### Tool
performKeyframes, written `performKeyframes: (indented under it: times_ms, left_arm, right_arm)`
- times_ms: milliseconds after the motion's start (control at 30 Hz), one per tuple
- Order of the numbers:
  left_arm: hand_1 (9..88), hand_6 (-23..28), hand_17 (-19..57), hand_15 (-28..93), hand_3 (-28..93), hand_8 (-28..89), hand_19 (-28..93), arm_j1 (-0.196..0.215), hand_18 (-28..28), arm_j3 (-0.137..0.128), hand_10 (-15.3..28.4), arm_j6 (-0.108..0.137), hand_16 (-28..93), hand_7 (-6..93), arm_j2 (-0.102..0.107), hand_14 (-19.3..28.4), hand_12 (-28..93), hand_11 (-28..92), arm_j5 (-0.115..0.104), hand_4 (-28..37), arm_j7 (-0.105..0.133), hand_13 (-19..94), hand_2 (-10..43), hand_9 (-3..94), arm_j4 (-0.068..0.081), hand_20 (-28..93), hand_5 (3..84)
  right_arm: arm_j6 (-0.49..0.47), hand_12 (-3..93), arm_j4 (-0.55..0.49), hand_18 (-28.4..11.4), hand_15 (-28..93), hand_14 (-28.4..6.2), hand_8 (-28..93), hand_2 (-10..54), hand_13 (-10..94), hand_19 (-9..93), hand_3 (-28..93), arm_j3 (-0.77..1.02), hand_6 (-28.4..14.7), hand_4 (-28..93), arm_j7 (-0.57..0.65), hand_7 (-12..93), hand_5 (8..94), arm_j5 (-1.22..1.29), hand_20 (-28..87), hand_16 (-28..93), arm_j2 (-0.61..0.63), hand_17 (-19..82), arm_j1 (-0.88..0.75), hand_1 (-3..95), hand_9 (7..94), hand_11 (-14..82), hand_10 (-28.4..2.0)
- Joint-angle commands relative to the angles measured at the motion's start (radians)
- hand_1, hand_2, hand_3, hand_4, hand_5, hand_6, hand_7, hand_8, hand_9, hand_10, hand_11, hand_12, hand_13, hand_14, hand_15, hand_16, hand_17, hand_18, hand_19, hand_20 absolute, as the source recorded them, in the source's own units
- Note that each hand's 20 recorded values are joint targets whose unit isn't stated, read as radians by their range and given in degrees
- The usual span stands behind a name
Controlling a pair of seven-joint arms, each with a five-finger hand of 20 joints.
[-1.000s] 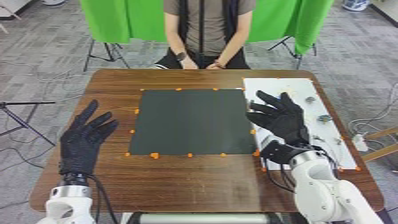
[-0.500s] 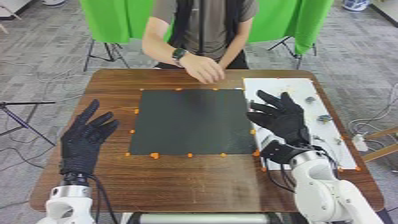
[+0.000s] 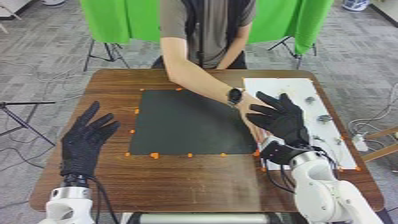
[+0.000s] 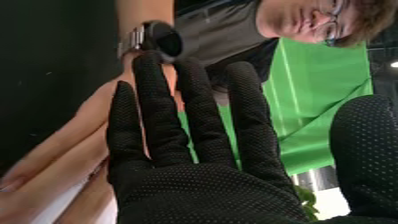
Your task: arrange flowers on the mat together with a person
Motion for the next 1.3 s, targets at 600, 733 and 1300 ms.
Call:
performKeyframes:
  times_ms: [600,733,1300]
  left_arm:
    - [20.2,7.3,-2.4,50,73,-9,70,-0.007,27.1,0.009,19.2,-0.005,-9,11.7,-0.005,25.7,10,24,0.002,-28.3,-0.012,31,10.8,36.9,0.006,-14,33.4]
    - [20.1,7.3,-2.5,50,73,-9,70,-0.014,27.1,0.014,19.3,-0.010,-9,11.8,-0.003,25.7,10,24,0.004,-28.3,-0.016,31,10.7,36.9,0.007,-14,33.5]
    - [19.1,7.4,-2.5,50,72,-9,70,-0.032,27.1,0.027,19.3,-0.026,-9,11.7,-0.009,25.7,10,24,0.013,-28.3,-0.026,31,11.1,36.9,0.014,-13,33.6]
  right_arm:
    - [0.011,14.0,-0.006,-22.4,34,-20.5,-13,14.3,39,47,72,-0.004,-0.5,-26,-0.014,14,47.9,-0.002,16,13,0.001,5,-0.003,11.4,50.6,13.1,-17.3]
    - [0.015,13.9,-0.006,-22.4,34,-20.5,-13,14.3,39,47,72,-0.006,-0.5,-26,-0.016,14,47.9,-0.001,16,13,0.003,5,-0.003,11.5,50.6,13.1,-17.3]
    - [0.007,13.9,-0.005,-22.3,34,-20.5,-13,14.3,39,47,72,-0.002,-0.5,-26,-0.017,14,47.9,0.001,16,13,-0.001,5,-0.002,11.3,50.6,13.2,-17.2]
